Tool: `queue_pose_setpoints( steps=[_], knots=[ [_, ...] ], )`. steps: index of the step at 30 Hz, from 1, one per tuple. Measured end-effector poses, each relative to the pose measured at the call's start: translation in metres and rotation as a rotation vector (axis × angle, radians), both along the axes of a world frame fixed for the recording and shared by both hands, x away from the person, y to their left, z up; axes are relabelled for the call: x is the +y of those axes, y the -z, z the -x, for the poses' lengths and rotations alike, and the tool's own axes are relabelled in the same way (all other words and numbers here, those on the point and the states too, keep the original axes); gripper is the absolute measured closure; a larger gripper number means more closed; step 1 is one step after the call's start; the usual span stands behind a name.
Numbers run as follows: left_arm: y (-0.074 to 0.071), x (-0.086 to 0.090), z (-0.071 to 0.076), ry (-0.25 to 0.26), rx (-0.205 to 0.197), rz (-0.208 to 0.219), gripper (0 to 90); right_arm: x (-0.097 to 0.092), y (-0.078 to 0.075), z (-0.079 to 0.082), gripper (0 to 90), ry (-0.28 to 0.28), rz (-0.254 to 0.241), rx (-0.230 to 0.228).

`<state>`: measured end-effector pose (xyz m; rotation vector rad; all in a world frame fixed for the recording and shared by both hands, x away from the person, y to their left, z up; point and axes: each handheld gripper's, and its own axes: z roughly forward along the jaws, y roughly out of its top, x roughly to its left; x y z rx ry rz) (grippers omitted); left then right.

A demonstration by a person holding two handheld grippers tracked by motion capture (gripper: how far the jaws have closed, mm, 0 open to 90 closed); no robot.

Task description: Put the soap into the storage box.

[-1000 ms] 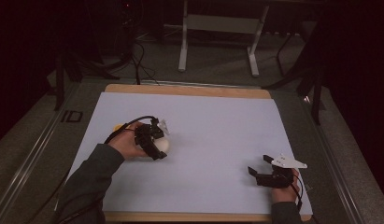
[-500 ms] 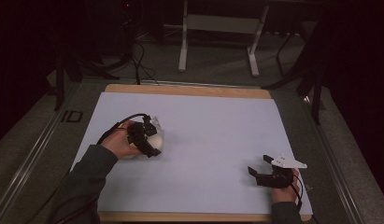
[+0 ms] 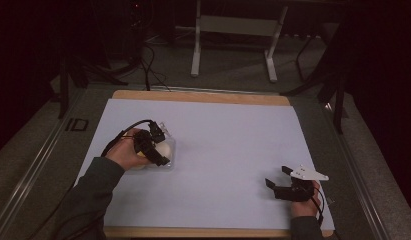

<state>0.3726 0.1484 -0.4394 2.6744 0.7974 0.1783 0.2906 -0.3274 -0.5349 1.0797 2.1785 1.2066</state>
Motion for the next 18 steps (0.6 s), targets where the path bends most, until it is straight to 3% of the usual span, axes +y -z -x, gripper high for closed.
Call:
queue_pose_setpoints(
  steps=[9,18],
  knots=[
    [0.002,0.007,-0.003,-0.084,-0.001,0.005,25.7,0.000,0.000,0.000,15.0,0.000,0.000,0.000],
    [0.000,0.012,-0.003,-0.133,-0.012,0.010,25.6,0.000,0.000,0.000,15.0,-0.002,0.001,0.002]
  ],
)
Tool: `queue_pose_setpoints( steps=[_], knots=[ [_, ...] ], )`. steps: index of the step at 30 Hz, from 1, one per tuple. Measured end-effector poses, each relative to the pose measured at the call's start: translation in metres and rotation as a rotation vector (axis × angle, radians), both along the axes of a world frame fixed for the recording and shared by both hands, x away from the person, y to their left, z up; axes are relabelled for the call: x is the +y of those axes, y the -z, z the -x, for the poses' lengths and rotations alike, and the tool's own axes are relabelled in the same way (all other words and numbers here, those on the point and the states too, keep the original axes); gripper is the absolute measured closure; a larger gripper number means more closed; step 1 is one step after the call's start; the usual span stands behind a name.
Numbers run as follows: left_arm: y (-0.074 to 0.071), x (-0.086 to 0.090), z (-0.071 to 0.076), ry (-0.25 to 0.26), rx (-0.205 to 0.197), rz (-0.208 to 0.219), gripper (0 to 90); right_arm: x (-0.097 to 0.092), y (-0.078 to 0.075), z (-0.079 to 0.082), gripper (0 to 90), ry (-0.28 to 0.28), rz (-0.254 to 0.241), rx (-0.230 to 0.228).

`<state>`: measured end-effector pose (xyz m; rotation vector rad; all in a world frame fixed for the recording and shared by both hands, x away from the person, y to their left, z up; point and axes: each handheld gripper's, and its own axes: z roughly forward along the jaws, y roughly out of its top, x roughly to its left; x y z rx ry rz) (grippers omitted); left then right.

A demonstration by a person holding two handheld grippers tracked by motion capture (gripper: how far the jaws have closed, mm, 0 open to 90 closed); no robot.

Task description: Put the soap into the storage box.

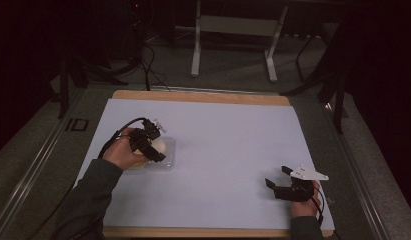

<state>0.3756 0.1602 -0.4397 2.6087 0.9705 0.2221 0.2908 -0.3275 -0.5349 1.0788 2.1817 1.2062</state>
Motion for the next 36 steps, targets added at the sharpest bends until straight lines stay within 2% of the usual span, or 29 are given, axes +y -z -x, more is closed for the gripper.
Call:
queue_pose_setpoints(
  steps=[6,18,36],
  knots=[
    [0.000,0.005,-0.001,-0.039,0.001,0.030,25.7,0.000,0.000,0.000,15.0,0.000,0.001,0.000],
    [0.005,0.011,-0.003,-0.080,-0.011,0.025,25.6,0.000,0.000,0.000,15.0,0.000,0.001,0.001],
    [0.005,0.031,-0.006,-0.173,-0.031,0.032,25.7,0.000,0.000,0.000,15.0,0.000,0.004,-0.001]
  ],
)
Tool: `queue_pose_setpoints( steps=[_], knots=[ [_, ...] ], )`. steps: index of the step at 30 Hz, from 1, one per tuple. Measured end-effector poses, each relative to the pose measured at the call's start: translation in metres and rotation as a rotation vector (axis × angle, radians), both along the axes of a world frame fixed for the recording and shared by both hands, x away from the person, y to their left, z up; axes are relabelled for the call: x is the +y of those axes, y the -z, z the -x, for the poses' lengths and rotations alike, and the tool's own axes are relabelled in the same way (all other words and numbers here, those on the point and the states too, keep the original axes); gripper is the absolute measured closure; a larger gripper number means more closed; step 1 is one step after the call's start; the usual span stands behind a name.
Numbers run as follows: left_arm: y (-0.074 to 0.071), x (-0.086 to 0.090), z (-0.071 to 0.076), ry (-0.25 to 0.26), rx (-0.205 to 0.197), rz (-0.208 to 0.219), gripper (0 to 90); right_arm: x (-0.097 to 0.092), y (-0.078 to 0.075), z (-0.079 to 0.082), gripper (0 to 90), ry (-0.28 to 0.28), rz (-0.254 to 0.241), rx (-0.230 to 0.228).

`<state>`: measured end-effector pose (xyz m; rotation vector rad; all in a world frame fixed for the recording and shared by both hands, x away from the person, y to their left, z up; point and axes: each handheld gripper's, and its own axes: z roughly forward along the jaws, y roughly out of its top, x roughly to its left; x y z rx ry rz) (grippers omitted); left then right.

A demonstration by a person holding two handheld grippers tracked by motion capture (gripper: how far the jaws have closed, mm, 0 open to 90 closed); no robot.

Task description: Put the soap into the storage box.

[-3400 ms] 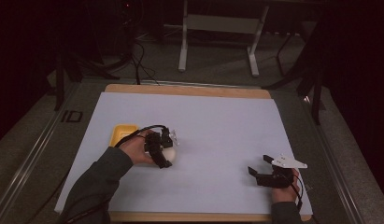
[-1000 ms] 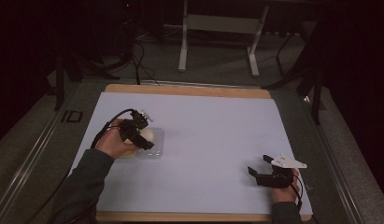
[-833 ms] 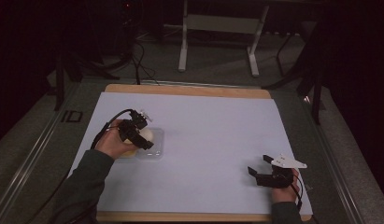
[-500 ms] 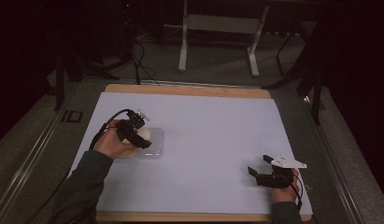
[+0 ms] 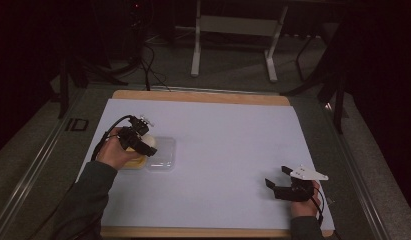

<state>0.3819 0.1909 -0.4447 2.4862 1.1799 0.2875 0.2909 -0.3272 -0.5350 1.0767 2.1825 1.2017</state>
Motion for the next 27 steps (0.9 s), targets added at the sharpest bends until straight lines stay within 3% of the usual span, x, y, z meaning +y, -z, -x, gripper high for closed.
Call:
queue_pose_setpoints(
  steps=[18,27],
  knots=[
    [-0.001,0.010,0.000,-0.063,-0.026,-0.036,25.7,0.000,0.000,0.001,15.0,0.002,0.006,-0.004],
    [0.001,0.016,-0.004,-0.099,-0.006,-0.050,25.7,0.001,0.000,0.001,15.0,0.000,0.006,-0.002]
  ],
)
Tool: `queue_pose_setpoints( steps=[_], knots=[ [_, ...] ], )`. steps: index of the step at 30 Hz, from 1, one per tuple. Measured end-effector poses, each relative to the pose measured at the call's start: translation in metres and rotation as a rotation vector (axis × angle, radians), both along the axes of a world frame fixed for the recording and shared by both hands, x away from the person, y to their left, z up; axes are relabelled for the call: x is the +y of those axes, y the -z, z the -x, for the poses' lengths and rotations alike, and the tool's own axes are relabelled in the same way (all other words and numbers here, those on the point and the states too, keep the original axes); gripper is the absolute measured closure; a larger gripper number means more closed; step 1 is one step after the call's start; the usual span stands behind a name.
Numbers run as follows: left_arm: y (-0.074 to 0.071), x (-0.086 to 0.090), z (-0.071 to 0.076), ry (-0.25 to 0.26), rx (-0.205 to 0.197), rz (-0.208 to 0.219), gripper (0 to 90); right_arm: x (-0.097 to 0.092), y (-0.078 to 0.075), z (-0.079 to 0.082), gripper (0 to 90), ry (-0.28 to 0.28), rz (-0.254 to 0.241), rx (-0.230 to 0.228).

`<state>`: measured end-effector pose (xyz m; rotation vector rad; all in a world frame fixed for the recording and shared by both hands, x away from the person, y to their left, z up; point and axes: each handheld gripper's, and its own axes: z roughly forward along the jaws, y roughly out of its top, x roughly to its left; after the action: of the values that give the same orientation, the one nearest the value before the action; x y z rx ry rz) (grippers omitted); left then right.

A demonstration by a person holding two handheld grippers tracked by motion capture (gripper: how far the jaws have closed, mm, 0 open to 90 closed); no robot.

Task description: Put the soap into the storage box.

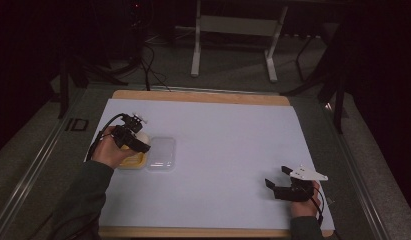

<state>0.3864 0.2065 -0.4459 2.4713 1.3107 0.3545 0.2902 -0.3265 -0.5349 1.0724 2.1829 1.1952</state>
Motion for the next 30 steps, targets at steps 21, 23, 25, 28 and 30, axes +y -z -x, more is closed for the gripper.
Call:
queue_pose_setpoints(
  steps=[21,23,25,28,30],
  knots=[
    [0.010,0.012,-0.007,-0.034,0.048,-0.028,25.7,0.000,0.000,0.000,15.0,-0.001,0.006,-0.001],
    [0.013,0.014,-0.009,-0.034,0.058,-0.029,25.6,0.001,0.000,0.000,15.0,-0.001,0.007,-0.002],
    [0.015,0.015,-0.011,-0.039,0.071,-0.023,25.6,0.001,0.000,0.000,15.0,-0.001,0.009,-0.001],
    [0.017,0.017,-0.013,-0.042,0.079,-0.015,25.6,0.001,0.000,0.000,15.0,0.000,0.007,-0.002],
    [0.019,0.018,-0.014,-0.043,0.086,-0.014,25.6,0.001,0.000,0.000,15.0,0.000,0.007,-0.002]
  ],
)
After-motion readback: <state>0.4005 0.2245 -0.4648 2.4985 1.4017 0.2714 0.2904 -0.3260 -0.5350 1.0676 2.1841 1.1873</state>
